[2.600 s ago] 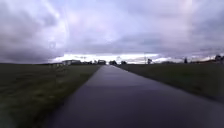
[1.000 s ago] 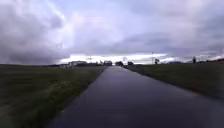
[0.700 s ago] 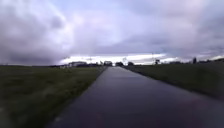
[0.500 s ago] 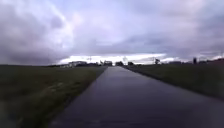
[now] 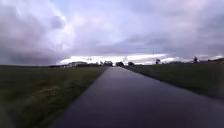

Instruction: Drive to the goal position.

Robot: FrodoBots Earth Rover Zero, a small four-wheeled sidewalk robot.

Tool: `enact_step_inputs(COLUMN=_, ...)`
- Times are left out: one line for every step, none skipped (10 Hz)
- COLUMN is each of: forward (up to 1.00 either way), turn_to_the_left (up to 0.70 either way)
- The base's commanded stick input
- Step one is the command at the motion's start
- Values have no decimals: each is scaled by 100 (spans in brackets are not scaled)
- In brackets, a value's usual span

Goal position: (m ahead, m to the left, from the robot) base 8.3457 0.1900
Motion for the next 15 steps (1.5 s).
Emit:
enact_step_inputs(forward=70, turn_to_the_left=0)
enact_step_inputs(forward=70, turn_to_the_left=0)
enact_step_inputs(forward=70, turn_to_the_left=0)
enact_step_inputs(forward=70, turn_to_the_left=0)
enact_step_inputs(forward=70, turn_to_the_left=0)
enact_step_inputs(forward=70, turn_to_the_left=0)
enact_step_inputs(forward=70, turn_to_the_left=0)
enact_step_inputs(forward=70, turn_to_the_left=0)
enact_step_inputs(forward=70, turn_to_the_left=0)
enact_step_inputs(forward=70, turn_to_the_left=0)
enact_step_inputs(forward=70, turn_to_the_left=0)
enact_step_inputs(forward=70, turn_to_the_left=0)
enact_step_inputs(forward=70, turn_to_the_left=0)
enact_step_inputs(forward=70, turn_to_the_left=0)
enact_step_inputs(forward=70, turn_to_the_left=0)
